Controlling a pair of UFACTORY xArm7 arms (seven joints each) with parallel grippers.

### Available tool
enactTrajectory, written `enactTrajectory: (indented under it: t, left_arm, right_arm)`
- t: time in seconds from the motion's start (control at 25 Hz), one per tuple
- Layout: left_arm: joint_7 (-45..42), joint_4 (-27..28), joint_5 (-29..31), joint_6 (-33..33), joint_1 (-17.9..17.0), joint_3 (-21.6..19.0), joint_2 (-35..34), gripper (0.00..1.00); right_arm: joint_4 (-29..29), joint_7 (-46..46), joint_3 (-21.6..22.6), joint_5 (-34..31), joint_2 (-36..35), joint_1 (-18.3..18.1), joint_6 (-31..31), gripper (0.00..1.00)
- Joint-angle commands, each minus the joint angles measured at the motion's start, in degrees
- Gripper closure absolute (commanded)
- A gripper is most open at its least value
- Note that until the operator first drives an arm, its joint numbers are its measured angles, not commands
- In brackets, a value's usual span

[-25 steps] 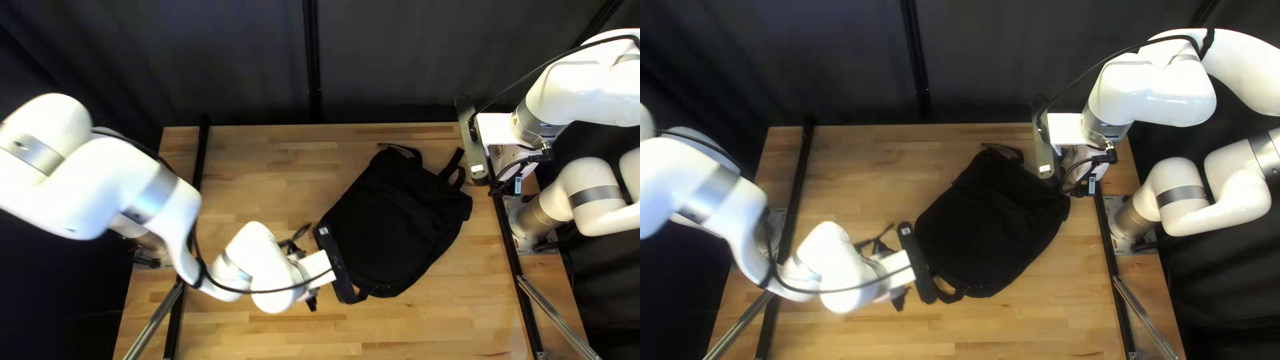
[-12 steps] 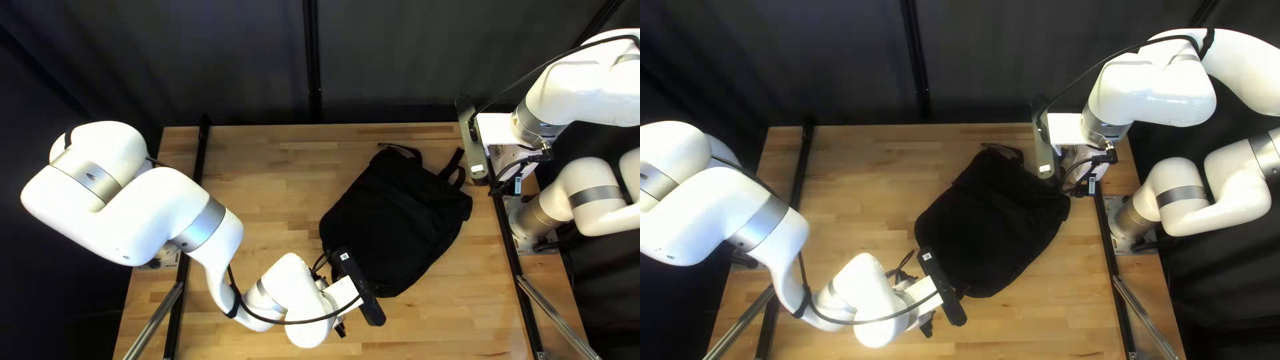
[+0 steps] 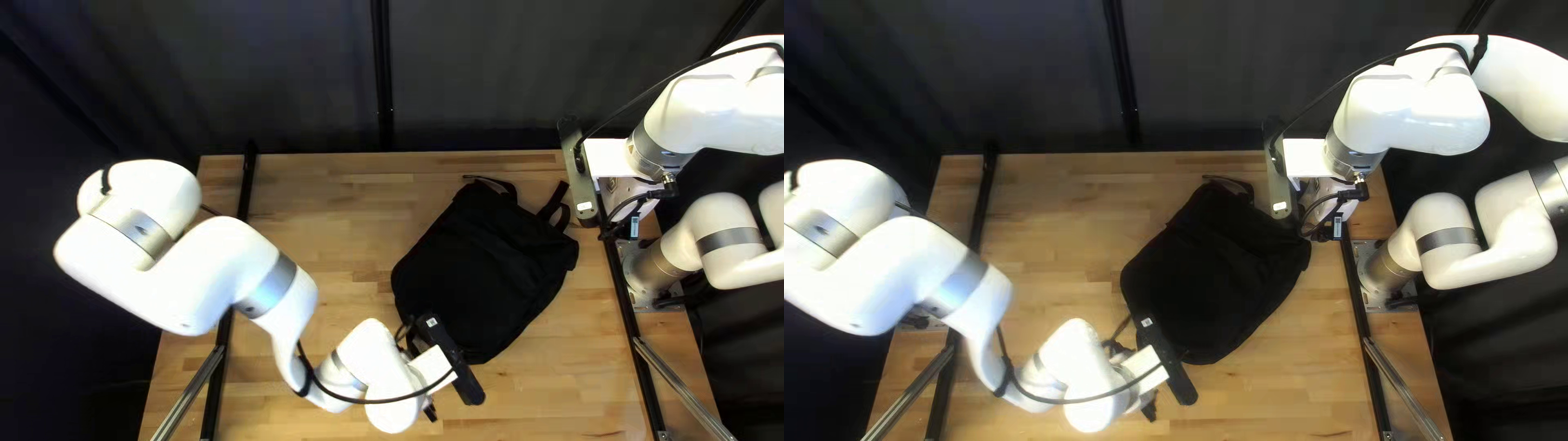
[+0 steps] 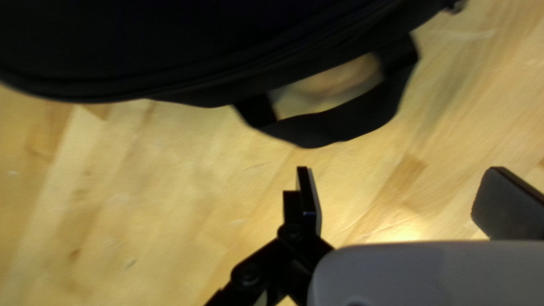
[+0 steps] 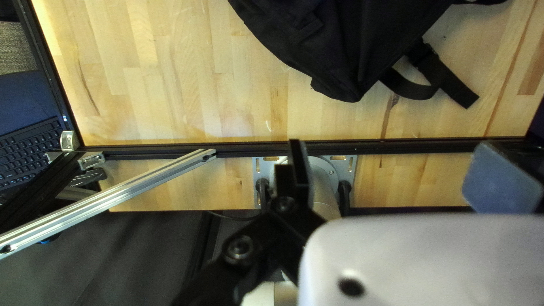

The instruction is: Remove a lunch box from a kids backpack

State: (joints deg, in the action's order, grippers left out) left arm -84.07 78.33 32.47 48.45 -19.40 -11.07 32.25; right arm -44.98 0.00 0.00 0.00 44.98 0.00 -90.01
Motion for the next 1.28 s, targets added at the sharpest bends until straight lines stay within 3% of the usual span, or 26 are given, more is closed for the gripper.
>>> enactTrajectory:
  t: [0.04,0.24,0.4,0.48,1.04,1.28]
  left_arm:
    - [-0.71,3.84,-0.52,1.23,0.19,0.86,2.50,0.00]
    - [-1.49,9.13,-1.95,6.07,0.38,1.91,4.95,0.00]
    - [-3.77,18.20,-4.23,12.70,-0.24,2.94,9.83,0.00]
    - [-4.96,20.18,-5.21,13.93,0.05,3.18,11.01,0.00]
    - [-8.95,22.96,-8.10,13.08,-0.11,2.52,13.03,0.00]
    - [-7.47,20.02,-6.18,10.23,-0.25,2.57,11.96,0.00]
  right_arm:
    - [0.00,0.00,0.00,0.00,0.00,0.00,0.00,0.00]
    - [0.00,0.00,0.00,0.00,0.00,0.00,0.00,0.00]
    - [0.00,0.00,0.00,0.00,0.00,0.00,0.00,0.00]
    - [0.00,0.00,0.00,0.00,0.00,0.00,0.00,0.00]
    - [0.00,0.00,0.00,0.00,0.00,0.00,0.00,0.00]
    - [0.00,0.00,0.00,0.00,0.00,0.00,0.00,0.00]
